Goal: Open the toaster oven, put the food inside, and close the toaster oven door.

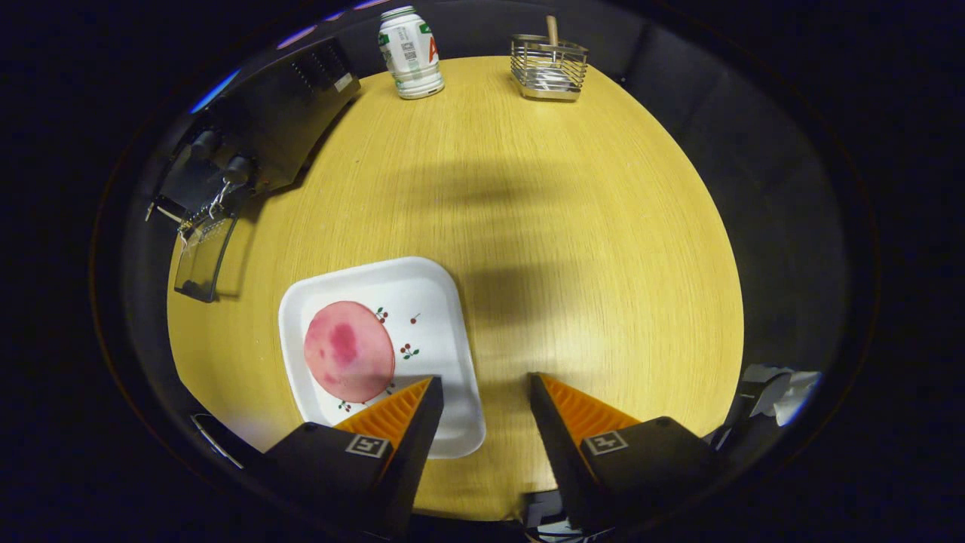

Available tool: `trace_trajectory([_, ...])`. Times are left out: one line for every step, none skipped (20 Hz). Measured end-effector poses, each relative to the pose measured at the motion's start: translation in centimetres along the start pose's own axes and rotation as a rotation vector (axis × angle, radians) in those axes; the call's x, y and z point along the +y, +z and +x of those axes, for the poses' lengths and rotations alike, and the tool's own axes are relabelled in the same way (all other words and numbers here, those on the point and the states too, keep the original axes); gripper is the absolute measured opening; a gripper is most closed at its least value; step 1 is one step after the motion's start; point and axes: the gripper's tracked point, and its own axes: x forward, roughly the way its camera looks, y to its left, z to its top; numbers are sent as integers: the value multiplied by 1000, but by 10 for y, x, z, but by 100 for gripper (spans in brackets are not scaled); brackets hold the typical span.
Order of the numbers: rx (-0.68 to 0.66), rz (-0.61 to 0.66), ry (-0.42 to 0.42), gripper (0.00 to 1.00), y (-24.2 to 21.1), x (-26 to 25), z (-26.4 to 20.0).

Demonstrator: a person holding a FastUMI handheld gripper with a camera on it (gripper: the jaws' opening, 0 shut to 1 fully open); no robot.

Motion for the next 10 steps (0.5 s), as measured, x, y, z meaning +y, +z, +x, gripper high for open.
trace_trajectory([8,1,7,72,-1,3,0])
trace_trajectory([19,2,18,59,-2,7,1])
trace_trajectory([33,11,26,50,-3,8,2])
trace_trajectory([43,28,27,44,-2,8,1])
trace_trajectory([45,33,27,37,-2,7,1])
trace_trajectory([56,43,37,28,-3,8,1])
trace_trajectory([44,43,46,28,0,6,-1])
trace_trajectory([58,38,66,14,-6,7,1])
trace_trajectory([56,37,93,13,-6,11,-3])
trace_trajectory([46,36,106,10,-7,11,0])
